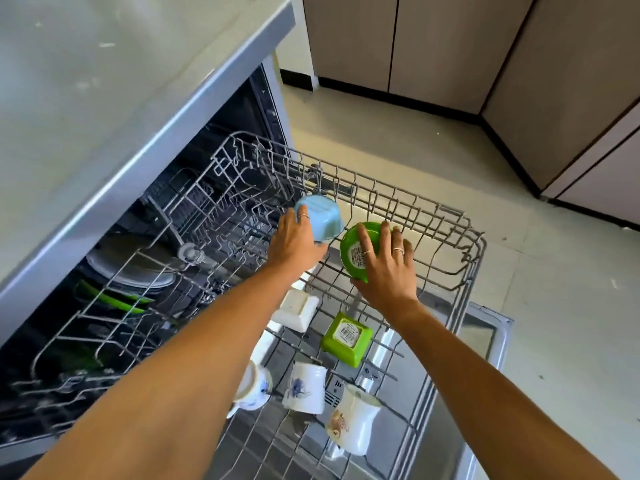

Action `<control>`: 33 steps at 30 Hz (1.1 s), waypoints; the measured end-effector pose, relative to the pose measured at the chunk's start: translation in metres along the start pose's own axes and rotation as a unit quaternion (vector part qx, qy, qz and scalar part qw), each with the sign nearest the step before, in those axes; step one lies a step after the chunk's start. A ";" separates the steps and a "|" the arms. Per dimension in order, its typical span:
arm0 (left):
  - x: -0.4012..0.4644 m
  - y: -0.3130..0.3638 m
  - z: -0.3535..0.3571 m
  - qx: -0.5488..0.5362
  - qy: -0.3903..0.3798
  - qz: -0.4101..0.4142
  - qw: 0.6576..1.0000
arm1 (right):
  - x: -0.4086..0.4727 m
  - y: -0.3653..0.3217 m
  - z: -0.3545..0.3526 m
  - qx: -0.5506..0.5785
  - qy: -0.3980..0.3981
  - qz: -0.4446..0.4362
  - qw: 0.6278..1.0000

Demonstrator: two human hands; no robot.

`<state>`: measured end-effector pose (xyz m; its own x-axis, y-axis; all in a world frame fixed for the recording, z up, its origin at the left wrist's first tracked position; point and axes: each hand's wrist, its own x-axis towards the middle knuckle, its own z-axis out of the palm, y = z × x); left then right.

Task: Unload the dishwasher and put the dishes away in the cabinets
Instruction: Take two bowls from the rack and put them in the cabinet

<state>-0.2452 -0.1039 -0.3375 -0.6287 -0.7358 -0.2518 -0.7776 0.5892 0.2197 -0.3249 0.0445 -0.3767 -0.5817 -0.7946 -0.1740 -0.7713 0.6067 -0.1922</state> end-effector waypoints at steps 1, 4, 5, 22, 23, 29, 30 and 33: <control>0.007 0.001 0.001 -0.005 0.000 -0.003 1.000 | 0.002 -0.001 0.002 0.001 0.001 0.003 1.000; 0.022 0.005 0.004 -0.018 -0.004 -0.015 1.000 | 0.002 -0.007 0.009 0.011 0.003 0.011 1.000; 0.026 0.006 0.005 -0.025 -0.004 -0.019 1.000 | 0.001 -0.009 0.011 0.022 0.007 0.011 1.000; 0.063 0.031 0.023 -0.044 0.008 -0.126 0.991 | 0.009 -0.001 0.024 0.097 0.021 0.009 0.995; 0.062 0.030 0.024 -0.053 0.013 -0.124 0.991 | 0.009 -0.002 0.026 0.108 0.035 0.016 0.993; 0.045 0.021 0.026 -0.072 0.079 -0.094 0.990 | 0.005 0.001 0.029 0.153 0.051 0.042 0.986; 0.042 0.019 0.025 -0.063 0.089 -0.083 0.991 | 0.004 0.003 0.029 0.158 0.057 0.046 0.985; 0.025 0.007 0.019 -0.049 0.119 -0.059 0.990 | -0.009 0.000 0.025 0.171 0.064 0.041 0.982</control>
<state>-0.2671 -0.1116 -0.3604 -0.5033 -0.8624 -0.0541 -0.8331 0.4677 0.2953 -0.3132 0.0522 -0.3996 -0.6834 -0.7253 -0.0831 -0.6008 0.6235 -0.5003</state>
